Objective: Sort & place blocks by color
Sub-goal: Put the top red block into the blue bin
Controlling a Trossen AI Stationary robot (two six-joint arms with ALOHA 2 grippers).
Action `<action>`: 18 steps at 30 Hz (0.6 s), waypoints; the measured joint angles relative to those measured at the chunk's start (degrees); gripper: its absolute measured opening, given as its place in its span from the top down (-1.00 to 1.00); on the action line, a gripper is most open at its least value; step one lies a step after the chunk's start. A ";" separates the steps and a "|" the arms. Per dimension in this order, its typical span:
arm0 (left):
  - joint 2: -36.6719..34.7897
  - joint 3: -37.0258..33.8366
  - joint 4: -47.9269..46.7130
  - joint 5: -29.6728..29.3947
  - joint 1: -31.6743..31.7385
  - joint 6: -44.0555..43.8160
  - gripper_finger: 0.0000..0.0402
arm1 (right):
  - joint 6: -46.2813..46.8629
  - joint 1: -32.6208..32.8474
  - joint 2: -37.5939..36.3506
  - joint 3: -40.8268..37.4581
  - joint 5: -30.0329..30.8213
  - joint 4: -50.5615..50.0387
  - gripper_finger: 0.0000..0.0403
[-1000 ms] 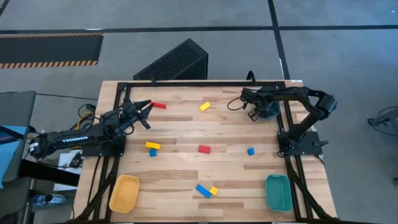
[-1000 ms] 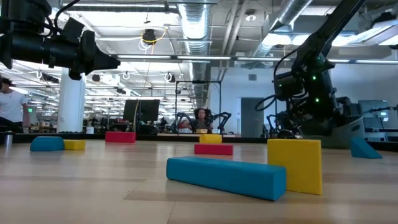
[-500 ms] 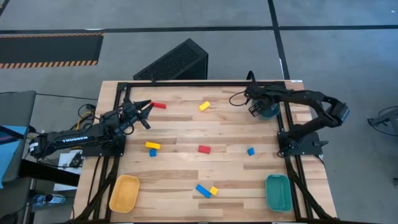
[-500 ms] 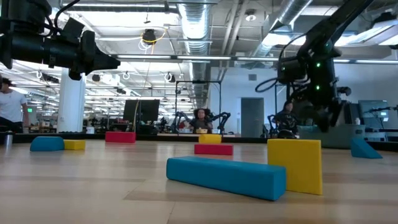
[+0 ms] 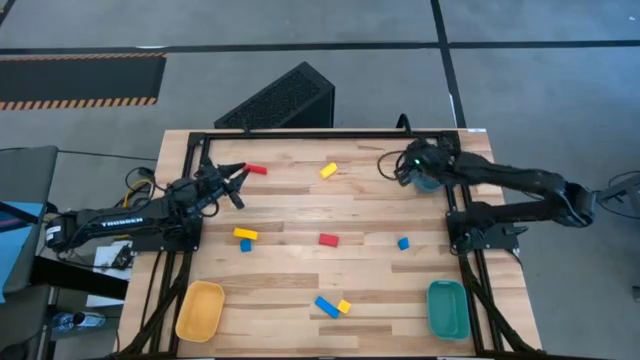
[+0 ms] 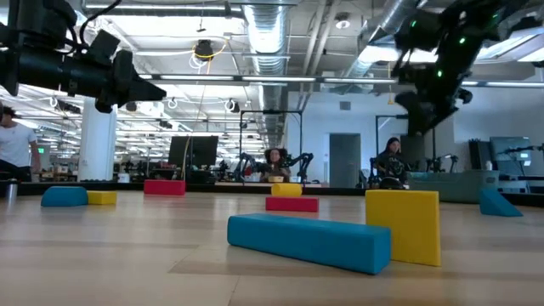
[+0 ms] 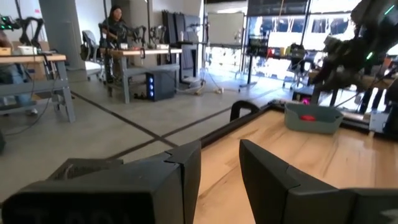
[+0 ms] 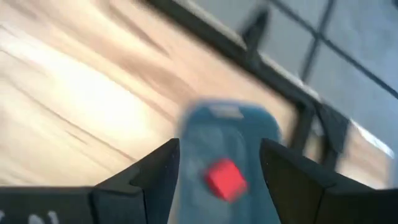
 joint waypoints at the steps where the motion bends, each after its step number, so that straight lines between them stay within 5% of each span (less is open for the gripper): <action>1: 0.81 0.00 0.00 0.00 0.00 -0.01 0.50 | -0.09 1.41 -1.57 -1.02 -0.48 2.63 -0.22; 5: 4.45 0.00 0.02 -0.40 0.02 -1.68 0.50 | -0.10 7.07 -6.14 -6.05 -6.04 13.57 -0.22; 9: 9.66 1.35 -1.78 -7.90 2.30 -10.84 0.50 | -0.44 12.62 -6.97 -10.08 -8.97 24.65 -0.22; 18: 23.72 14.53 -22.04 -1.12 11.22 -13.85 0.50 | -11.30 17.68 -1.28 -10.64 -6.29 42.23 -0.22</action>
